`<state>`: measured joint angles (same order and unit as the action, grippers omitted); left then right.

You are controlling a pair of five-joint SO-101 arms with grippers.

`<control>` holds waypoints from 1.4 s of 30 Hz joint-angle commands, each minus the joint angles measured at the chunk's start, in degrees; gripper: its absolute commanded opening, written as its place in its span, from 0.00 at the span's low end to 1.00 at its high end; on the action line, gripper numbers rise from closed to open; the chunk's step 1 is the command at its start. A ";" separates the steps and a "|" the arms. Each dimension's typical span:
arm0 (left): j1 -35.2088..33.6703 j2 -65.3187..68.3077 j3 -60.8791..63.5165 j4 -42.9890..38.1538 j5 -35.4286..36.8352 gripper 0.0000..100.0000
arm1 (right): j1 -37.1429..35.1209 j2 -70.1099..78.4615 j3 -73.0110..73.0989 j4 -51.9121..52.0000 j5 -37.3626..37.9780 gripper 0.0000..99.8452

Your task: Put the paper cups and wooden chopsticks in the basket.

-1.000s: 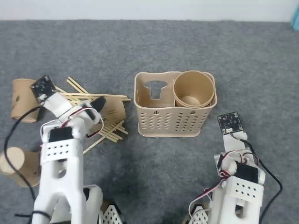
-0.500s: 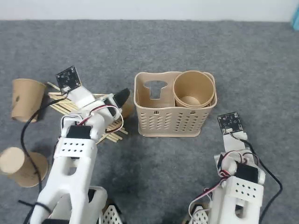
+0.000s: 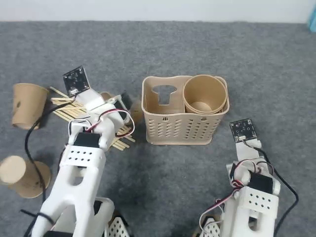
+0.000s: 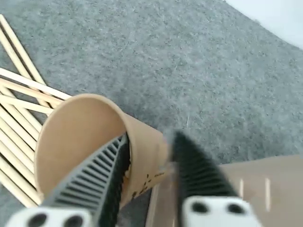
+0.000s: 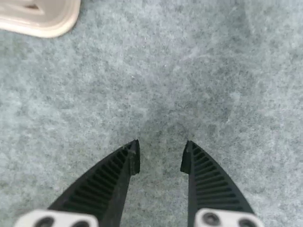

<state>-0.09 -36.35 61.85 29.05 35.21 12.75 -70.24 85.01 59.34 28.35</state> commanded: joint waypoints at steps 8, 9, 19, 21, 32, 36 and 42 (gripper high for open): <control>-0.35 -0.70 -3.03 -1.14 -0.09 0.01 | 0.04 -1.27 -0.53 -1.10 0.97 0.16; -0.35 -0.70 -3.47 -1.14 -1.67 0.01 | 0.04 -1.27 -0.53 -1.10 0.88 0.16; -4.31 -0.79 -10.15 9.32 -24.79 0.01 | 0.04 -1.27 -0.44 -1.36 0.70 0.16; -5.89 -0.79 -12.53 12.57 -28.92 0.01 | 0.04 -1.27 -0.44 -1.45 0.62 0.16; -6.95 -0.18 -35.12 38.86 -48.70 0.01 | 0.04 -1.27 -0.44 -1.45 0.62 0.16; -6.24 -0.09 -46.02 47.56 -48.79 0.01 | 0.04 -1.27 -0.44 -1.45 0.62 0.16; 0.88 -0.09 -58.77 60.75 -52.40 0.01 | 0.04 -1.27 -0.44 -1.45 0.62 0.16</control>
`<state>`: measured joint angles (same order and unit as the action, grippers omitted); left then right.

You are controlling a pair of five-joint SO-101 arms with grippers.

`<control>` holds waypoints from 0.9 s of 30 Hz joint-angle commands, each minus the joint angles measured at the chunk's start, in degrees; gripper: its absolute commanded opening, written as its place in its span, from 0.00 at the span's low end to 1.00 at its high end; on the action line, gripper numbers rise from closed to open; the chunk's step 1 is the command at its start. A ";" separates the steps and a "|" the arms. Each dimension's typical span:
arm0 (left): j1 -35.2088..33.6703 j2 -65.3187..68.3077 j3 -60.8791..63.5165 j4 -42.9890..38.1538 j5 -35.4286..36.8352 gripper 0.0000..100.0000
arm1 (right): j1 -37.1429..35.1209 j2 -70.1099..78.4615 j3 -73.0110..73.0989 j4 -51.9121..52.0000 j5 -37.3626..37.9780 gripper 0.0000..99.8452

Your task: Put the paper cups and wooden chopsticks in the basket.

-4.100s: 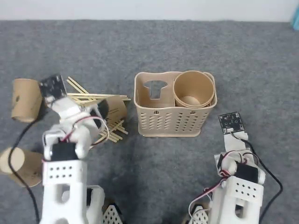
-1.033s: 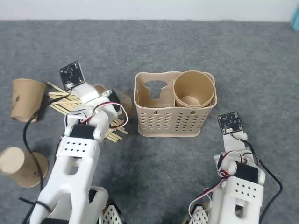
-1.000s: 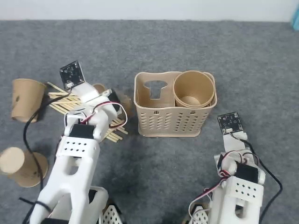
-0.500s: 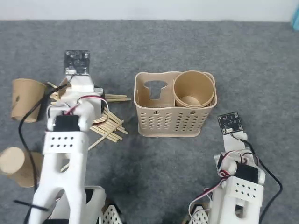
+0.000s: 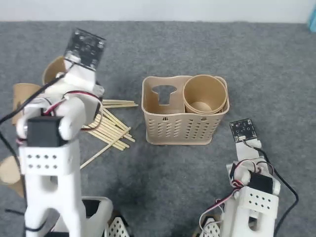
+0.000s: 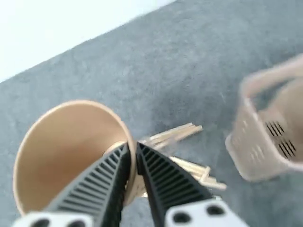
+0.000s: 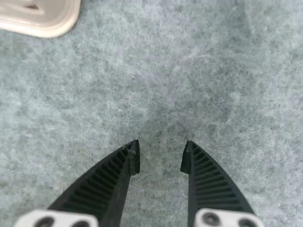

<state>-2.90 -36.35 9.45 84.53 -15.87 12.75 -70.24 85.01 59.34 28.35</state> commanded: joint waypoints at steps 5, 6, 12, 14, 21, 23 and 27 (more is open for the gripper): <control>10.46 -0.09 -12.53 11.16 2.02 0.01 | 0.04 -1.27 -0.44 -1.45 0.62 0.16; 11.87 -0.09 -13.58 11.16 3.43 0.01 | 0.04 -1.27 -0.44 -1.45 0.62 0.16; 25.49 -0.09 -23.78 11.34 5.19 0.01 | 0.04 -1.27 -0.44 -1.45 0.53 0.16; 30.24 0.00 -27.38 11.25 5.19 0.01 | 0.13 -1.27 -0.44 -1.45 0.53 0.16; 37.45 0.97 -30.46 5.27 5.19 0.01 | 0.13 -1.27 -0.44 -1.45 0.53 0.16; 38.68 1.67 -30.29 2.81 5.27 0.01 | 0.13 -1.27 -0.44 -1.45 0.53 0.16; 42.73 5.19 -30.29 -0.97 5.27 0.01 | 0.13 -1.27 -0.44 -1.54 0.53 0.16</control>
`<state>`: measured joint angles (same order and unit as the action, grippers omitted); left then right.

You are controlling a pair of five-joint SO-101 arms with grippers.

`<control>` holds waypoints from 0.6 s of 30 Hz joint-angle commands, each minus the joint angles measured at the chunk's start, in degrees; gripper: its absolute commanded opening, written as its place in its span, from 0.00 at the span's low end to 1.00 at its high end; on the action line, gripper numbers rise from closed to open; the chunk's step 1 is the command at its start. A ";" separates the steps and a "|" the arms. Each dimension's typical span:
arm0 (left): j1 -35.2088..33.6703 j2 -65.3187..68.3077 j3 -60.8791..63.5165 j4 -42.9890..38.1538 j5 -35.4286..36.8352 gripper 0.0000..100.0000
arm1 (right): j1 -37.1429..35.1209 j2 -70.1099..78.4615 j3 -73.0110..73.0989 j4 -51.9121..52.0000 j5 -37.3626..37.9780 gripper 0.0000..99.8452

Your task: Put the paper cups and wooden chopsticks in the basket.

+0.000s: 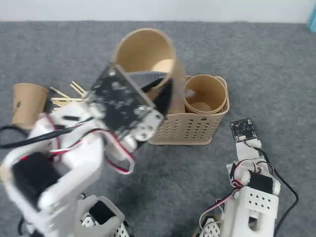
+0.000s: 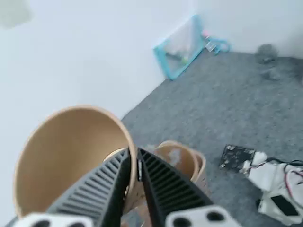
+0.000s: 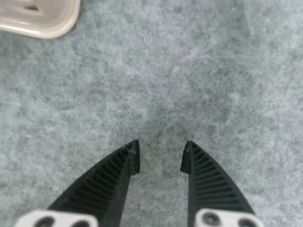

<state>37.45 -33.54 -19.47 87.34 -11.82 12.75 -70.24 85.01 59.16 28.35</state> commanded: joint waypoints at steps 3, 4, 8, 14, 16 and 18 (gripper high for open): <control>4.13 6.77 -1.36 -5.27 1.14 0.01 | 0.13 -1.27 -0.44 -1.36 0.53 0.16; 4.48 8.26 -1.45 -5.27 1.14 0.01 | 0.22 -1.27 -0.44 -1.36 0.53 0.16; 4.66 13.63 -1.45 -5.27 1.14 0.01 | 0.57 -1.27 -0.44 -1.36 0.44 0.16; 4.31 20.40 -1.36 -8.62 1.05 0.01 | 0.57 -1.27 -0.53 -1.45 0.44 0.16; 4.40 22.51 -1.36 -9.14 1.05 0.01 | 0.57 -1.27 -0.53 -1.45 0.44 0.16; 4.75 24.35 -1.36 -9.23 1.05 0.01 | 0.57 -1.27 -0.53 -1.45 0.44 0.16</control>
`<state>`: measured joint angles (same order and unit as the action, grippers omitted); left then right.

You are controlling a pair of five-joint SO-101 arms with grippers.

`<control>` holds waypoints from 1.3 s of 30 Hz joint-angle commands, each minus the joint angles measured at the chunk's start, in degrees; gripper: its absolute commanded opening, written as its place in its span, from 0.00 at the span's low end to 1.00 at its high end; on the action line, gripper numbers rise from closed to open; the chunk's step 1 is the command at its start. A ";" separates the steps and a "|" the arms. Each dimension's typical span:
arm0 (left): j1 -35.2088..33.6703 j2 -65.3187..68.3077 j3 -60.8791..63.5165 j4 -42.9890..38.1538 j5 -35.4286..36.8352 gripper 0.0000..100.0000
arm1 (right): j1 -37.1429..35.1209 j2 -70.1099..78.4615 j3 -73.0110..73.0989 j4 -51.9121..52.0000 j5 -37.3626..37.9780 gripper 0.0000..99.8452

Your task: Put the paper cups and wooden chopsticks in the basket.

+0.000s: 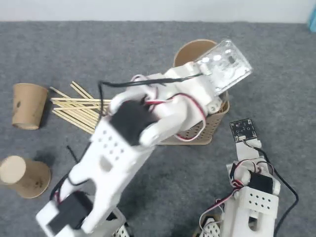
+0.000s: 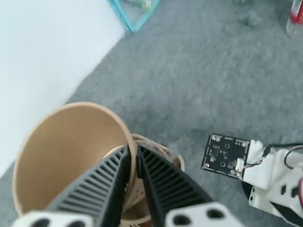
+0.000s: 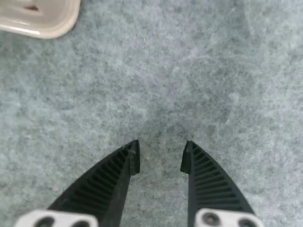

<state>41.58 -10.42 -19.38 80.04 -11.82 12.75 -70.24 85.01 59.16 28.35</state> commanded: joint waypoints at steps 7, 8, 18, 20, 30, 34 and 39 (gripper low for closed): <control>1.67 4.92 -1.01 -1.58 1.14 0.01 | 0.40 -1.27 -0.62 -1.45 0.44 0.16; 1.76 4.92 -0.22 -1.58 1.14 0.01 | 0.31 -1.27 -0.62 -1.45 0.44 0.16; 1.67 4.92 3.91 -0.09 1.14 0.10 | 0.22 -1.27 -0.53 -2.15 0.44 0.16; 1.67 4.84 3.82 1.32 1.23 0.17 | 0.22 -1.27 -0.44 -2.15 0.44 0.16; -0.62 -8.26 3.82 3.08 1.05 0.16 | 0.22 -1.27 -0.44 -2.15 0.44 0.16; -8.26 -17.32 3.82 6.15 1.05 0.16 | 0.40 -1.27 -0.44 -2.07 0.44 0.16; -24.62 -27.43 4.18 9.05 0.79 0.16 | 0.22 -1.27 -0.44 -2.07 0.44 0.16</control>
<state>25.85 -31.60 -14.99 87.78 -11.91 12.75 -70.24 85.01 58.29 28.35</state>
